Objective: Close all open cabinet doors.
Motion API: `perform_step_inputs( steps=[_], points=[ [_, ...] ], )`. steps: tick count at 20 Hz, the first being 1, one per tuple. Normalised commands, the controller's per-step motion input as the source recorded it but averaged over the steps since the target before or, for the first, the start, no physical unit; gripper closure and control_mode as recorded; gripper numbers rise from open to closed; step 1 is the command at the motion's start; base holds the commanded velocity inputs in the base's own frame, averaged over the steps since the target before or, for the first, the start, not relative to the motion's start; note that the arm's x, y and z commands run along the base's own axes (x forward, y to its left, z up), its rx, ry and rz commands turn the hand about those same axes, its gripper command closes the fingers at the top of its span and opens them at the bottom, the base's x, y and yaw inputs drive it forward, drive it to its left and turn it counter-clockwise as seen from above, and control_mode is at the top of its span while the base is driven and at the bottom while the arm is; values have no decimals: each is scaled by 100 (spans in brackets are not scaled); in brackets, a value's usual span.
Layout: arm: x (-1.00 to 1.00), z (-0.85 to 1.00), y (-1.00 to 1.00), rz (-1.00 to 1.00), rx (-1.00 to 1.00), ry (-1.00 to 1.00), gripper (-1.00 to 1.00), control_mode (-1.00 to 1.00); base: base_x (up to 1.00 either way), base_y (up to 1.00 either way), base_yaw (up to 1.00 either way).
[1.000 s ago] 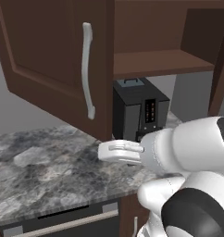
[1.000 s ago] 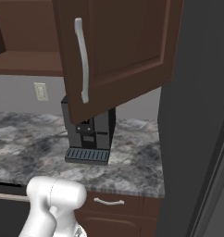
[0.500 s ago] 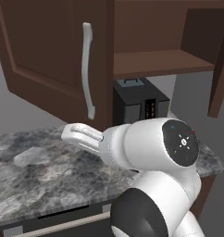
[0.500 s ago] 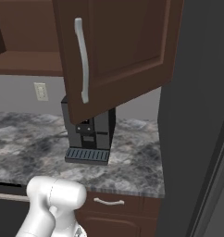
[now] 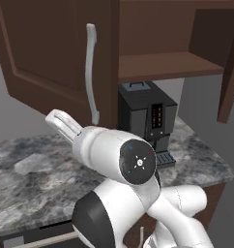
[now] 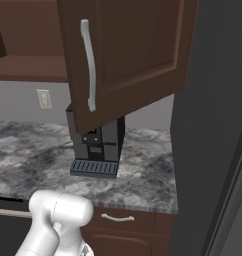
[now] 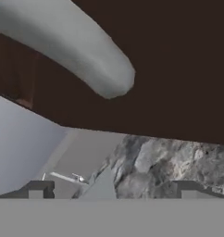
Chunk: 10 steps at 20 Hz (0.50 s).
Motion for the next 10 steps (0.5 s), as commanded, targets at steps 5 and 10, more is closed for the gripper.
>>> perform_step_inputs(
  steps=[5,10],
  points=[
    [59,3,26,-25,28,-12,-100,-100,0,0,0],
    [61,5,16,-28,29,-16,-100,-100,0,0,0]
  ],
)
